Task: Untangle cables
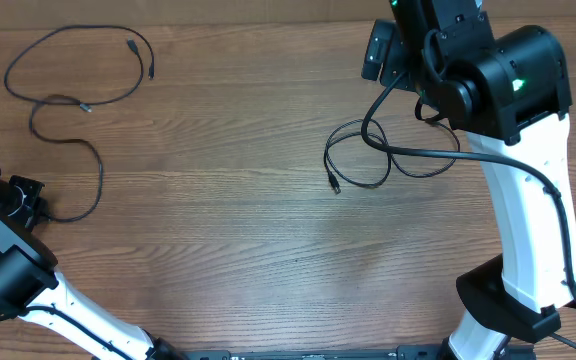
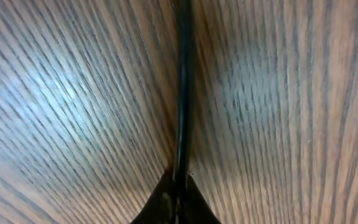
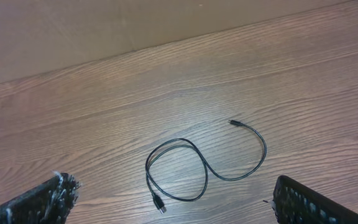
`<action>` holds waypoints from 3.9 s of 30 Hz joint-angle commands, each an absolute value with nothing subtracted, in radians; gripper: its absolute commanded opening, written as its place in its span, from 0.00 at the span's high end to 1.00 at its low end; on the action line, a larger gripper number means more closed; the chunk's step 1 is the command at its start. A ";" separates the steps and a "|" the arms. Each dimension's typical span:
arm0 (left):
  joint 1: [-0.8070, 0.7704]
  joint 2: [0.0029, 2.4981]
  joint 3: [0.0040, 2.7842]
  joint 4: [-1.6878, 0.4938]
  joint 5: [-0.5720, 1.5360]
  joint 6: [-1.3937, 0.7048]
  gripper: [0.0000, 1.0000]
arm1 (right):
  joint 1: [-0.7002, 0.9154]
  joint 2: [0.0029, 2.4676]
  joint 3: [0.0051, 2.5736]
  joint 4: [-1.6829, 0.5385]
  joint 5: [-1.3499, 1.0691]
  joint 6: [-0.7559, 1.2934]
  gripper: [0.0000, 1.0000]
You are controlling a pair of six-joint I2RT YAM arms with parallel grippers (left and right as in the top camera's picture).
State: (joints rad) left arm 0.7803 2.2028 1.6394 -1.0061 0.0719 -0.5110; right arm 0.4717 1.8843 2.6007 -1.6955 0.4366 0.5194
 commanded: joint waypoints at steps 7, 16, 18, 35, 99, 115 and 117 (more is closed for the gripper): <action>0.751 2.116 1.781 -1.162 0.332 -0.411 0.96 | 0.471 1.876 2.599 -1.694 0.447 0.515 0.00; 0.608 1.821 1.811 -1.108 0.416 -0.399 0.96 | 0.471 1.876 2.599 -1.693 0.447 0.515 0.00; 0.562 1.744 1.811 -1.063 0.416 -0.374 0.96 | 0.471 1.876 2.599 -1.693 0.447 0.515 0.00; 0.426 1.546 1.809 -1.068 0.034 -0.452 0.96 | 0.471 1.876 2.599 -1.694 0.447 0.515 0.00; 0.644 1.885 1.809 -1.013 -0.299 -0.492 0.96 | 0.471 1.876 2.599 -1.693 0.447 0.515 0.00; 0.713 1.957 1.809 -0.876 -0.284 -0.362 0.62 | 0.471 1.876 2.599 -1.694 0.447 0.515 0.00; 0.713 1.971 1.809 -0.892 -0.264 -0.362 0.49 | 0.471 1.876 2.599 -1.693 0.447 0.515 0.00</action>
State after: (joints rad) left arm 0.7113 1.9381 1.8065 -0.8791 -0.2783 -0.3817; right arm 0.4717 1.8843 2.6007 -1.6958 0.4370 0.5198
